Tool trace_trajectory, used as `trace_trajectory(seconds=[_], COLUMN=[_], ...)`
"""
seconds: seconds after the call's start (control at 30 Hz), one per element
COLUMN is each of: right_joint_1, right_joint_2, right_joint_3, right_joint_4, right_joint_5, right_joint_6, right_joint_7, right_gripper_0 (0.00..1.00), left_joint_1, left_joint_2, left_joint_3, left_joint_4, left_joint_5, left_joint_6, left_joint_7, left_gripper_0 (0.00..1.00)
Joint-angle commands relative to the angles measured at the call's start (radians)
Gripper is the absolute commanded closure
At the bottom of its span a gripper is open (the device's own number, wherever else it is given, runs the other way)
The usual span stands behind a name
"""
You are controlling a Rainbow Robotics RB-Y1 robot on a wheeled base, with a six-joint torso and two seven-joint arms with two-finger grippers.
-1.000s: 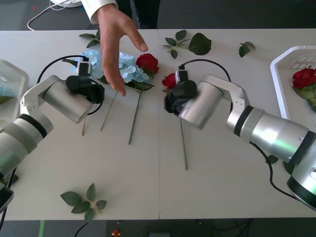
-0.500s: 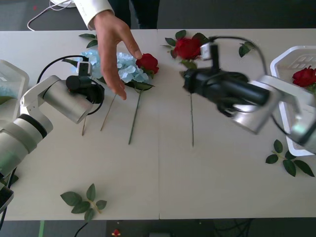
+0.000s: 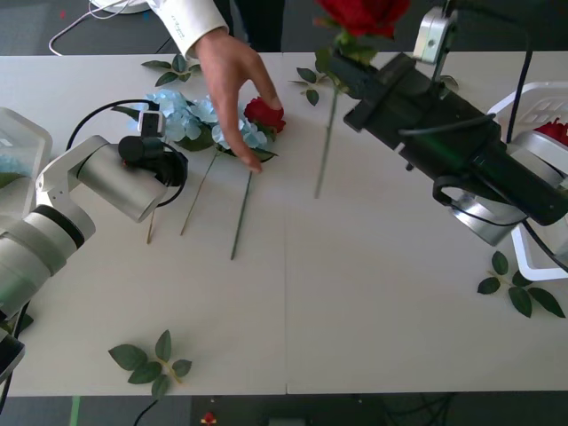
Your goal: Place the red flowers into the right box and the blue flowers into the left box. If a person shows an open palm, hand one flower to the person first, then continue sorting.
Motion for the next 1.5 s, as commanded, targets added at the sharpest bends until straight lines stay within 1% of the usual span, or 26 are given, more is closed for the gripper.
trace_trajectory(seconds=[0.03, 0.17, 0.4, 0.67, 0.7, 0.73, 0.77, 1.07, 1.3, 1.37, 1.47, 1.5], right_joint_1=[-0.083, -0.124, -0.184, -0.204, -0.202, -0.204, -0.204, -0.202, -0.201, -0.201, -0.184, -0.173], right_joint_2=[0.079, 0.119, 0.177, 0.209, 0.209, 0.209, 0.208, 0.209, 0.188, 0.174, 0.132, 0.108], right_joint_3=[-0.034, -0.040, -0.057, -0.056, -0.056, -0.054, -0.056, -0.054, -0.050, -0.045, -0.037, -0.037], right_joint_4=[-0.033, -0.026, 0.035, 0.063, 0.063, 0.061, 0.063, 0.061, 0.061, 0.053, 0.010, -0.017], right_joint_5=[0.019, 0.045, 0.152, 0.166, 0.165, 0.165, 0.161, 0.152, 0.152, 0.151, 0.140, 0.131], right_joint_6=[-0.047, -0.049, -0.049, -0.038, -0.032, -0.023, -0.021, -0.007, 0.016, 0.037, 0.119, 0.165], right_joint_7=[0.012, 0.029, 0.049, 0.071, 0.071, 0.071, 0.071, 0.071, 0.065, 0.059, 0.048, 0.045], right_gripper_0=[1.00, 1.00, 1.00, 1.00, 0.69, 0.14, 0.00, 0.00, 0.00, 0.00, 0.00, 0.00], left_joint_1=[0.027, 0.027, 0.027, 0.027, 0.027, 0.027, 0.027, 0.027, 0.027, 0.027, 0.027, 0.027], left_joint_2=[0.017, 0.017, 0.017, 0.017, 0.017, 0.017, 0.017, 0.017, 0.017, 0.017, 0.017, 0.017], left_joint_3=[0.012, 0.012, 0.012, 0.012, 0.012, 0.012, 0.012, 0.012, 0.012, 0.012, 0.012, 0.012], left_joint_4=[0.006, 0.006, 0.006, 0.006, 0.006, 0.006, 0.006, 0.006, 0.006, 0.006, 0.006, 0.006], left_joint_5=[-0.007, -0.007, -0.007, -0.007, -0.007, -0.007, -0.007, -0.007, -0.007, -0.007, -0.007, -0.007], left_joint_6=[-0.003, -0.003, -0.003, -0.003, -0.003, -0.003, -0.003, -0.003, -0.003, -0.003, -0.003, -0.003], left_joint_7=[0.050, 0.050, 0.050, 0.050, 0.050, 0.050, 0.050, 0.050, 0.050, 0.050, 0.050, 0.050], left_gripper_0=[1.00, 1.00, 1.00, 1.00, 1.00, 1.00, 1.00, 1.00, 1.00, 1.00, 1.00, 1.00])
